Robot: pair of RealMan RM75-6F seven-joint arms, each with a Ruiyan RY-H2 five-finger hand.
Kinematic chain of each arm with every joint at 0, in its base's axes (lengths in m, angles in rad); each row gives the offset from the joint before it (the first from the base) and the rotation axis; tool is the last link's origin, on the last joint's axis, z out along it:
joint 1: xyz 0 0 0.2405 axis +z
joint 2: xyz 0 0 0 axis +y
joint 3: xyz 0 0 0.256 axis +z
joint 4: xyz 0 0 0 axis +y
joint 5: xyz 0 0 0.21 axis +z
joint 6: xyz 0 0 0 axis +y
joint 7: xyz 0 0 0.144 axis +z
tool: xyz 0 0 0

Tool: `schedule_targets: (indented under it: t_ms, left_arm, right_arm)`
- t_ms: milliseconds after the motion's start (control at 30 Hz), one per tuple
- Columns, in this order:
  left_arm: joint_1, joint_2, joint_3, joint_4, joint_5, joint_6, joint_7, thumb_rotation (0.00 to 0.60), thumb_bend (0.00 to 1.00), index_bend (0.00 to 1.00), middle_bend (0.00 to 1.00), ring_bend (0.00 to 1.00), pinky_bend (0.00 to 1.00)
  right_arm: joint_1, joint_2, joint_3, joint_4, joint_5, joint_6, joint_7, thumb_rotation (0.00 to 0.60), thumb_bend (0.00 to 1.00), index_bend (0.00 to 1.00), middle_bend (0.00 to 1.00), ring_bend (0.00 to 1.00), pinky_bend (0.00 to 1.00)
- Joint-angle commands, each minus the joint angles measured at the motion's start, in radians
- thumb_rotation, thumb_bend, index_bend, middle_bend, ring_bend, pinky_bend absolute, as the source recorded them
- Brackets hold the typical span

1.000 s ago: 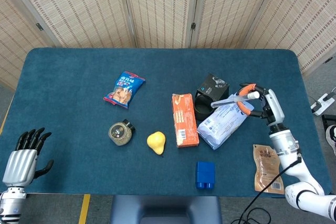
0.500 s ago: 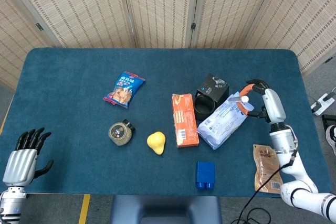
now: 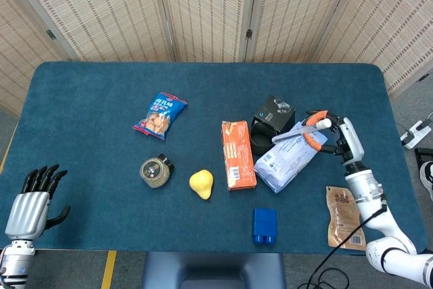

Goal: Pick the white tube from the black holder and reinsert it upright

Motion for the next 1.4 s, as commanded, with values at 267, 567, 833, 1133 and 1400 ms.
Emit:
schedule_targets:
  t_ms: [267,567,833,1133,1400]
  left_arm:
    - [0.0,0.0,0.0,0.0,-0.003,0.001,0.002,0.6,0.32,0.2,0.11,0.06,0.09]
    - [-0.001,-0.001,-0.001,0.002,-0.009,-0.003,0.004,0.6,0.32,0.2,0.11,0.06,0.09]
    - [-0.004,-0.003,-0.001,0.003,-0.005,-0.003,0.002,0.6,0.32,0.2,0.11,0.06,0.09]
    - [-0.003,-0.002,0.001,0.003,-0.001,0.001,-0.001,0.6,0.32,0.2,0.11,0.06,0.09]
    - [-0.004,-0.003,0.001,0.005,-0.001,-0.001,-0.002,0.6,0.32,0.2,0.11,0.06,0.09]
  right_arm:
    - [0.015,-0.118,0.004,0.151,0.017,0.146,-0.491,0.6,0.45,0.64,0.46,0.21,0.15]
    - [0.031,-0.119,0.038,0.098,0.079,0.059,-0.349,0.6,0.45,0.64,0.46,0.21,0.16]
    - [-0.004,-0.029,0.042,-0.019,0.061,-0.071,0.044,0.6,0.45,0.64,0.46,0.21,0.16]
    - [-0.016,0.039,0.031,-0.03,-0.015,-0.151,0.362,0.6,0.45,0.64,0.46,0.21,0.16]
    - [0.013,-0.042,0.036,0.063,0.056,-0.037,-0.059,0.6,0.45,0.64,0.46,0.21,0.16]
